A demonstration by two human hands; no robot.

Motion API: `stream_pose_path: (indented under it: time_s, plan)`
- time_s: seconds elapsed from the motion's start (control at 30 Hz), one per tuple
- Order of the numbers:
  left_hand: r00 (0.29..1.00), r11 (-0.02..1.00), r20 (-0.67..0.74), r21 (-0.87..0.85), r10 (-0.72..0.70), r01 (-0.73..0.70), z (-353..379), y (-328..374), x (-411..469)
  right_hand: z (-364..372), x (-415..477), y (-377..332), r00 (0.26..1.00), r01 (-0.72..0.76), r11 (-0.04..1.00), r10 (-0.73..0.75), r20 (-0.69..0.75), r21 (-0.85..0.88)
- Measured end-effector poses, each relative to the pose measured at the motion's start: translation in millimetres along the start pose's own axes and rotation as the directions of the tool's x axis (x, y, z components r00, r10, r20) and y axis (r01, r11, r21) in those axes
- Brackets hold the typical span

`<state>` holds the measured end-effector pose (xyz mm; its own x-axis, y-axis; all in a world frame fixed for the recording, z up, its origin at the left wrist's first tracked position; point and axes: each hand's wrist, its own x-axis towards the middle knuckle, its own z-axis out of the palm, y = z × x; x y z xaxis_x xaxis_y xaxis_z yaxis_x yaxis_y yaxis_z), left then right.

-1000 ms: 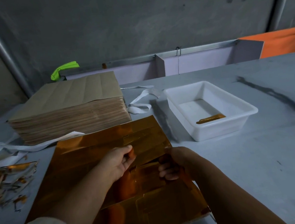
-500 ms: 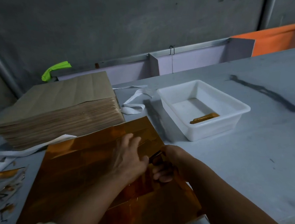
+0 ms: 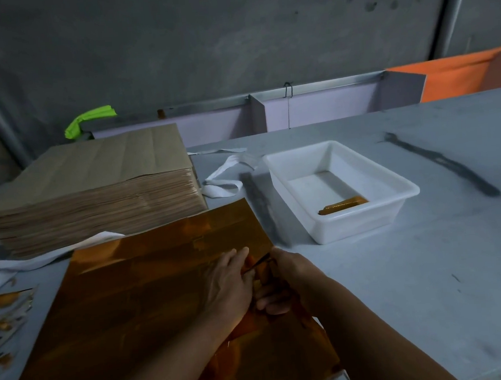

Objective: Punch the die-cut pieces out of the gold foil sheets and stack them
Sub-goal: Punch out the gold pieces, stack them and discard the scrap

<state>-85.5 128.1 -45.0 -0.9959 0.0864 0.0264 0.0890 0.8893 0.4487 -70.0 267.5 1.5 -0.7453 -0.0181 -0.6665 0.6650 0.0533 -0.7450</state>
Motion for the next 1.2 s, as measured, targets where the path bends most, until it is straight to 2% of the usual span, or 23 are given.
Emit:
stream_pose_path:
  time_s: [0.17, 0.47, 0.67, 0.73, 0.87, 1.03, 1.2]
  plan:
    - [0.999, 0.999, -0.030, 0.035, 0.041, -0.040, 3.6, -1.0, 0.6, -1.6, -0.5, 1.7, 1.000, 0.018, 1.000, -0.018, -0.003, 0.024]
    - [0.990, 0.985, -0.127, -0.153, 0.063, -0.082, -0.7, -5.9, -2.7, -2.5, -4.9, 1.8, 0.999, 0.030, 0.998, -0.030, -0.013, 0.060]
    - [0.991, 0.961, -0.133, -0.271, 0.029, -0.064, -6.1, -5.9, -6.5, -3.5, -5.0, 3.4, 0.998, 0.059, 0.996, -0.059, -0.002, 0.069]
    - [0.994, 0.948, -0.105, -0.318, -0.012, -0.023, -6.2, -6.7, -6.4, -4.5, -5.3, 3.1, 0.999, 0.051, 0.996, -0.051, 0.002, 0.072]
    - [0.976, 0.888, -0.084, -0.436, -0.202, 0.146, -8.1, -4.9, -4.9, -11.3, -6.4, 3.2, 1.000, 0.016, 0.987, -0.019, 0.018, 0.160]
    - [0.964, 0.848, -0.175, -0.523, -0.199, 0.081, -9.7, -6.8, -6.0, -14.1, -4.4, 1.9, 0.999, -0.014, 0.978, 0.005, 0.043, 0.210]
    - [0.926, 0.758, -0.224, -0.646, -0.304, 0.093, -13.2, -7.7, -6.3, -12.8, -6.0, -0.2, 0.989, -0.033, 0.981, 0.004, 0.149, 0.193]
